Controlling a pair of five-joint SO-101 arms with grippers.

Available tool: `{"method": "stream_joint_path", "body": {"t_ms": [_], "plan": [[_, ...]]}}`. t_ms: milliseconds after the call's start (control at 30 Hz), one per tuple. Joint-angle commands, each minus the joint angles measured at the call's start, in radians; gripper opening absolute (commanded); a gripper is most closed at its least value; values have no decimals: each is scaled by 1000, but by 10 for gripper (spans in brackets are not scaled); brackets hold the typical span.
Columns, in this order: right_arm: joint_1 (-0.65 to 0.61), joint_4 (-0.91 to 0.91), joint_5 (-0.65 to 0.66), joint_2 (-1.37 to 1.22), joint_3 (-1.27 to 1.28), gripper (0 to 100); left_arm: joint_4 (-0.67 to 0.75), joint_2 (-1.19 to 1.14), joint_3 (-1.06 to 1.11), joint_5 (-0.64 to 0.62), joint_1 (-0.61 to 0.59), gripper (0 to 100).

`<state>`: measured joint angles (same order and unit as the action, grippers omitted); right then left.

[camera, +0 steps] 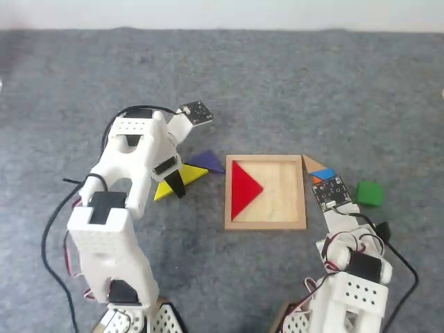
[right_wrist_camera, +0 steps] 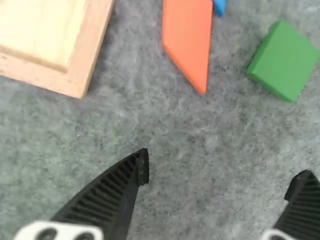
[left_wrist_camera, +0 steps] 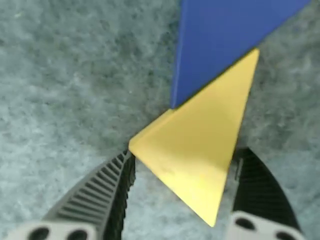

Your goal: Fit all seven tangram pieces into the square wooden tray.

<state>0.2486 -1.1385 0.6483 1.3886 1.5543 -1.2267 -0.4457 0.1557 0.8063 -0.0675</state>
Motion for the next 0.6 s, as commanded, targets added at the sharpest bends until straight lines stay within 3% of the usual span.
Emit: {"method": "stream_joint_path", "body": {"t_ms": [0, 233, 400, 567], "plan": [[7, 15, -5, 16, -5, 430, 23, 8, -41, 11, 3, 313], [7, 15, -5, 15, -5, 430, 17, 89, -74, 20, 3, 314], [5, 15, -5, 15, -5, 430, 21, 101, -77, 127, 5, 315], [5, 16, -5, 15, -5, 430, 20, 100, -76, 137, 5, 315]]}}
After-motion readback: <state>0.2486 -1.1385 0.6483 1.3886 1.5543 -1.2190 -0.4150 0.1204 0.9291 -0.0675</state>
